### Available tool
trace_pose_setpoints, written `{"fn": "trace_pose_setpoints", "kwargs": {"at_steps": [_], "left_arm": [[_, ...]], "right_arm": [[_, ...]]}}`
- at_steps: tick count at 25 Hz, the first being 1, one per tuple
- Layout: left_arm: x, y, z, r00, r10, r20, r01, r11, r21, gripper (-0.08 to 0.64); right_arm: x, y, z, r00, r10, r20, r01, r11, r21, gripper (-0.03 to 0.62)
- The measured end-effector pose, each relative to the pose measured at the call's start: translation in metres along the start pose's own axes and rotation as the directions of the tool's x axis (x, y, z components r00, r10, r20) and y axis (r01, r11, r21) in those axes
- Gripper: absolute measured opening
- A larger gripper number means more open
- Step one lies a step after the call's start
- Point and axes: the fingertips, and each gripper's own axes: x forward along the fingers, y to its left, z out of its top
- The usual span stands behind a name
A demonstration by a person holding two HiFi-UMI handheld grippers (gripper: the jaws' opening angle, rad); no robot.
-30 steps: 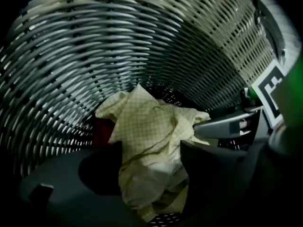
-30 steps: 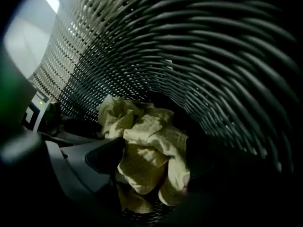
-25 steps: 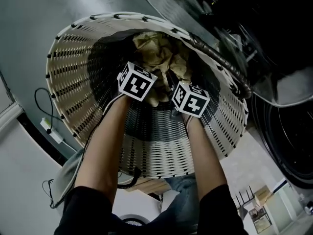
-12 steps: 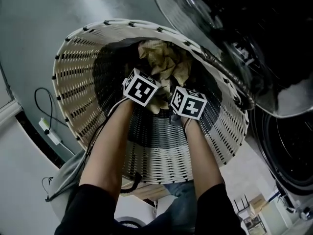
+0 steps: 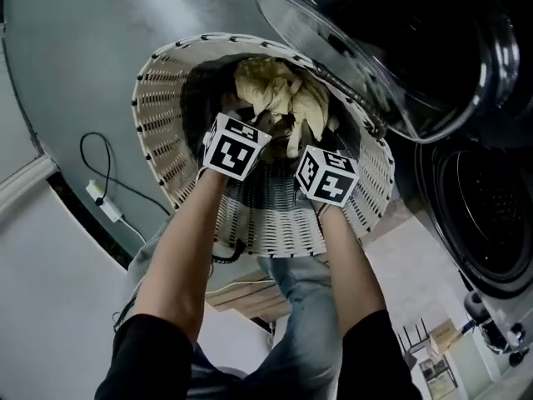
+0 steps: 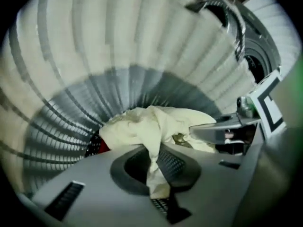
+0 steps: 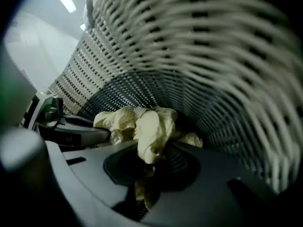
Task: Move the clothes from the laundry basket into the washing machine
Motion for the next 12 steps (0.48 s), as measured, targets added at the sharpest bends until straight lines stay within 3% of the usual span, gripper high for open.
{"fn": "trace_pose_setpoints", "kwargs": {"at_steps": [12], "left_arm": [[-0.138, -0.046, 0.054, 0.995, 0.017, 0.101, -0.018, 1.000, 0.005, 0.040]], "right_arm": [[-0.136, 0.042, 0.060, 0.994, 0.048, 0.097, -0.048, 0.999, -0.004, 0.081]]}}
